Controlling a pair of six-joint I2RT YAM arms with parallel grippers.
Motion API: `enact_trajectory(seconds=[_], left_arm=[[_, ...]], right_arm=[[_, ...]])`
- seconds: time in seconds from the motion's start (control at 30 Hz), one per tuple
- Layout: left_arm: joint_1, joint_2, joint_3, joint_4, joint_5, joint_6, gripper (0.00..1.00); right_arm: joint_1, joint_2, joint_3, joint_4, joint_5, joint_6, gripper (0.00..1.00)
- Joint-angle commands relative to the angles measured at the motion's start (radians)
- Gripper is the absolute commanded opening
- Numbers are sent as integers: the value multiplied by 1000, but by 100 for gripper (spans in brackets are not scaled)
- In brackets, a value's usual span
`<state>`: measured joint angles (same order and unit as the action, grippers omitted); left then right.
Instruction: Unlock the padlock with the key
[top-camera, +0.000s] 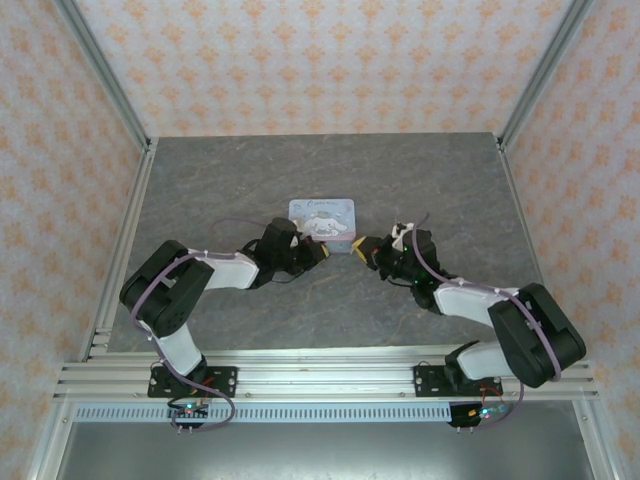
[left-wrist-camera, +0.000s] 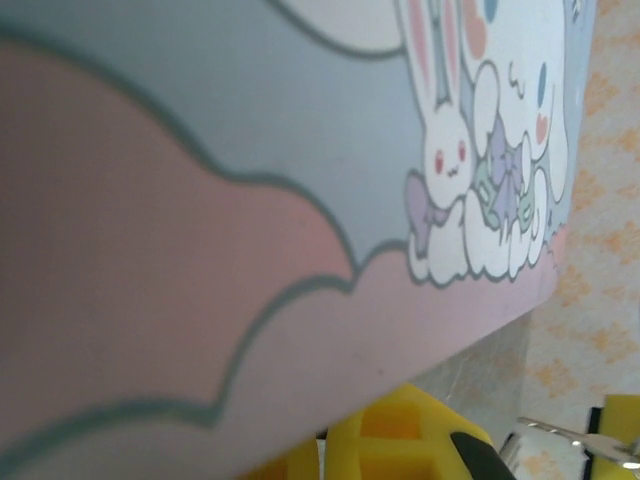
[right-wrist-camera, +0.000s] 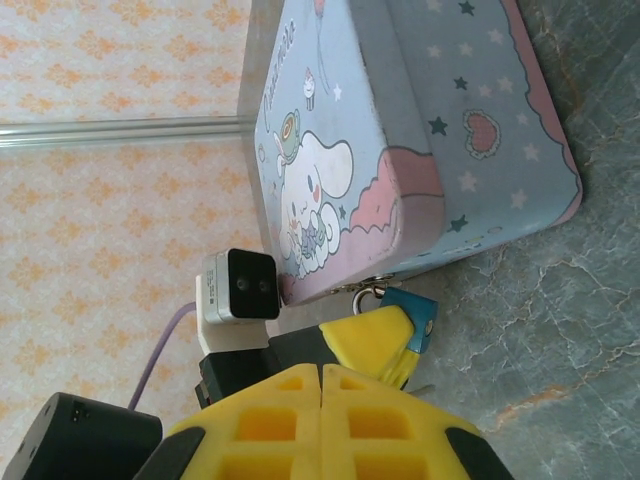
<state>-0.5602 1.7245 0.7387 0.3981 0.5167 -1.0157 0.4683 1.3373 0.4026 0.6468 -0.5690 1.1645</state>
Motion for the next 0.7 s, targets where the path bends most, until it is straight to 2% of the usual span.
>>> enact_trajectory(seconds=[0.0,0.07,0.13,0.23,0.3,0.43,0.6,0.67], left_arm=[[13,-7,46,-100,13,127,11],[15,-18,41,-108,20,131,26],[18,-41,28,-118,25,129,48],[19,-96,4,-137,24,129,67],[19,-140,-15,-146,22,120,73],[18,-229,-61,-103,15,32,78],[-4,-286,-102,35,-26,-142,79],[-22,-290,-107,88,-46,-201,76]], right_arm=[[0,-55,-8,-48,60,-27,0],[9,-76,-13,-66,94,-17,0],[31,-98,-19,-81,148,0,0],[72,-137,-26,-122,253,23,0],[101,-148,-28,-147,318,43,0],[153,-148,-33,-151,448,106,0],[209,-118,-1,-157,571,195,0],[221,-96,15,-149,597,232,0]])
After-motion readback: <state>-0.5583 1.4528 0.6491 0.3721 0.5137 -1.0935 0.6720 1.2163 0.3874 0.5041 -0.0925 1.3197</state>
